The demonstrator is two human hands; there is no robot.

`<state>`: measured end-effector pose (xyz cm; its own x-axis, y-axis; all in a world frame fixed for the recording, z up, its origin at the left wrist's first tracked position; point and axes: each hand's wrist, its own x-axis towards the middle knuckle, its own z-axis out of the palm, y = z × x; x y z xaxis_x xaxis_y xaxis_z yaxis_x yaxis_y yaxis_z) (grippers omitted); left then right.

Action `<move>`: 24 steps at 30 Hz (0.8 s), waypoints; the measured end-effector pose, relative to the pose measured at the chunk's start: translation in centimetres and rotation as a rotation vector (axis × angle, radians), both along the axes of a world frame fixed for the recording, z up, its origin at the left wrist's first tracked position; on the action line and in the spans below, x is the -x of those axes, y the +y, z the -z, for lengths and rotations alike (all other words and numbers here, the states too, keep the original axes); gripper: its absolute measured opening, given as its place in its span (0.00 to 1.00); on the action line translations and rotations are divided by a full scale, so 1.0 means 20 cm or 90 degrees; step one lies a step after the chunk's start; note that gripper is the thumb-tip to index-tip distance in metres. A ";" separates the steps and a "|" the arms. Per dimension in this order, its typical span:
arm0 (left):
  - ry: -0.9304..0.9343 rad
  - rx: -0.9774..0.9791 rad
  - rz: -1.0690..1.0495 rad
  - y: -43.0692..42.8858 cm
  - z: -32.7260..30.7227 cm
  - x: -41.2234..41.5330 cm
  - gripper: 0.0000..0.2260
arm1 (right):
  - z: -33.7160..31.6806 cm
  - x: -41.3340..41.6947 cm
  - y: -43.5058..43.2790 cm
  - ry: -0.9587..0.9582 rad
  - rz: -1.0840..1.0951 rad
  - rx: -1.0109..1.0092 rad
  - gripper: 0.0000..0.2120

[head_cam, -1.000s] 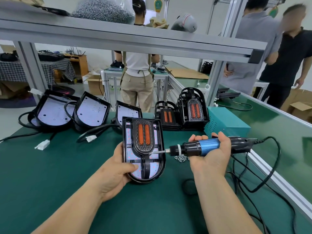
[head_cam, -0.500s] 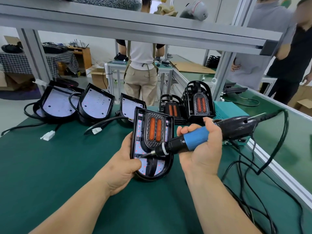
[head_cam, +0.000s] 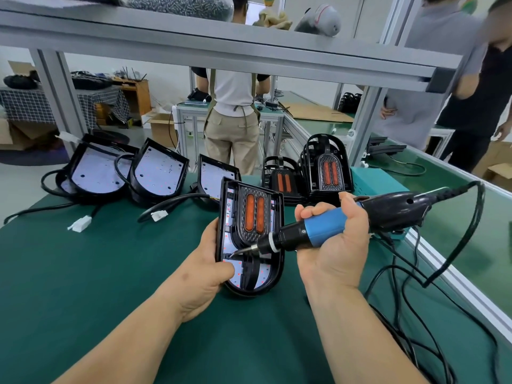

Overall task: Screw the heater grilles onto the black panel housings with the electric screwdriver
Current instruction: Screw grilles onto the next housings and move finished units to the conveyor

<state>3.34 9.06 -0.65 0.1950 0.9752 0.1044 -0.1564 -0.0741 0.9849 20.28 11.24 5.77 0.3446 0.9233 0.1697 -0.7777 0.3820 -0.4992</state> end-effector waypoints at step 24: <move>0.090 0.085 0.005 -0.03 -0.07 0.04 0.26 | 0.00 0.00 -0.01 -0.054 0.019 -0.030 0.06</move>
<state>2.54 8.48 0.79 0.2068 0.9768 -0.0549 -0.0158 0.0594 0.9981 20.34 11.13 5.75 0.3548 0.9029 0.2428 -0.7208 0.4295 -0.5441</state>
